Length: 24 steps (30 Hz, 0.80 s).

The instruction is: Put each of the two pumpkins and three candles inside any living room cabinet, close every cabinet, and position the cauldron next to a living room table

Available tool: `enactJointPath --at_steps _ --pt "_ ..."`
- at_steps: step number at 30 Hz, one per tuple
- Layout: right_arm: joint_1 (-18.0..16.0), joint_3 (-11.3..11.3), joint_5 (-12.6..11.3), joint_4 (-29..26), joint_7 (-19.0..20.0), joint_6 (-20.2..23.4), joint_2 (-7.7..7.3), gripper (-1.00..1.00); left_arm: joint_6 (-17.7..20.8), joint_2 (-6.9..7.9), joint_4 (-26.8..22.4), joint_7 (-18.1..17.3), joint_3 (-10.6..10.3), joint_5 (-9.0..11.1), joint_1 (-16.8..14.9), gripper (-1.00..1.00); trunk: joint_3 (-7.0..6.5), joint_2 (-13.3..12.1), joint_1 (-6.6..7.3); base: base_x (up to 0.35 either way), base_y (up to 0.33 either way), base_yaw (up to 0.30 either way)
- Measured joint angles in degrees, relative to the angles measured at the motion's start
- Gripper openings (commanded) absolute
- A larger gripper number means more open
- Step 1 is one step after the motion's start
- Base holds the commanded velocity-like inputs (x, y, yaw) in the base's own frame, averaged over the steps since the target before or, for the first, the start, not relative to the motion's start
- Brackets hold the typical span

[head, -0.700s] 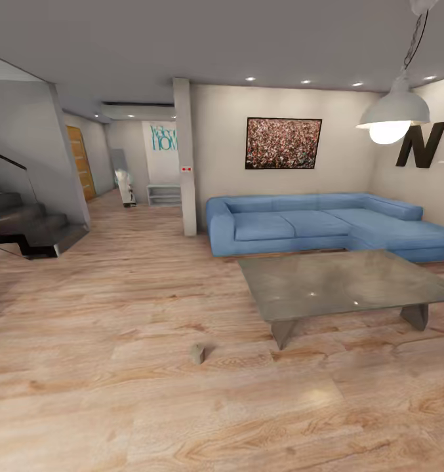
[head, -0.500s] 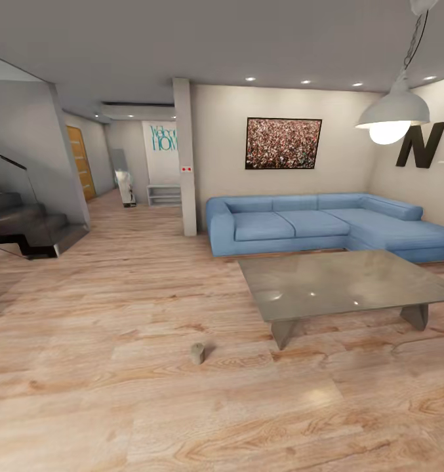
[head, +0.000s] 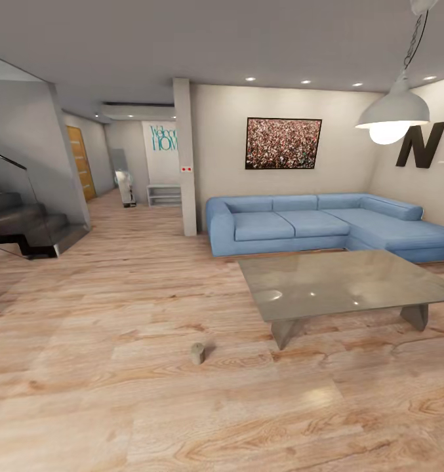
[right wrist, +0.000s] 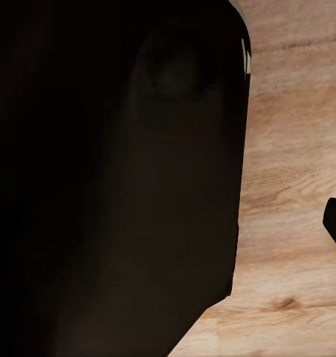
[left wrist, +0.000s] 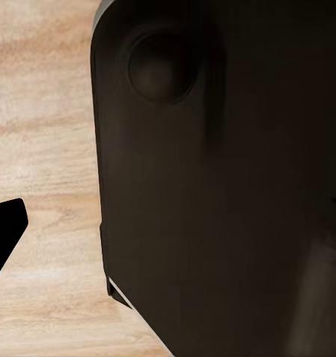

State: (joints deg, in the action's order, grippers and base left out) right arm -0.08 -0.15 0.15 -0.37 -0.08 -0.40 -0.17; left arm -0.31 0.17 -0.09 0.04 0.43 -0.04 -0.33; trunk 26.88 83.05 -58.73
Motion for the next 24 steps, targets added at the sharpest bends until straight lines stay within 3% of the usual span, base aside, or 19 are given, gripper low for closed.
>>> enactJointPath --at_steps 13,24 --pt "0.00 -0.34 -0.07 -0.49 -0.08 -2.20 0.67 1.00 -3.86 0.85 -0.13 -0.12 -0.03 -0.04 0.00 1.00 0.29 -0.01 -0.02 -0.176 0.048 -0.210" --pt "0.00 -0.40 -0.07 -0.42 0.00 -2.26 0.62 1.00 -5.12 0.88 -0.13 -0.12 -0.03 -0.04 0.00 1.00 0.63 0.00 0.00 -0.049 0.217 -0.265"
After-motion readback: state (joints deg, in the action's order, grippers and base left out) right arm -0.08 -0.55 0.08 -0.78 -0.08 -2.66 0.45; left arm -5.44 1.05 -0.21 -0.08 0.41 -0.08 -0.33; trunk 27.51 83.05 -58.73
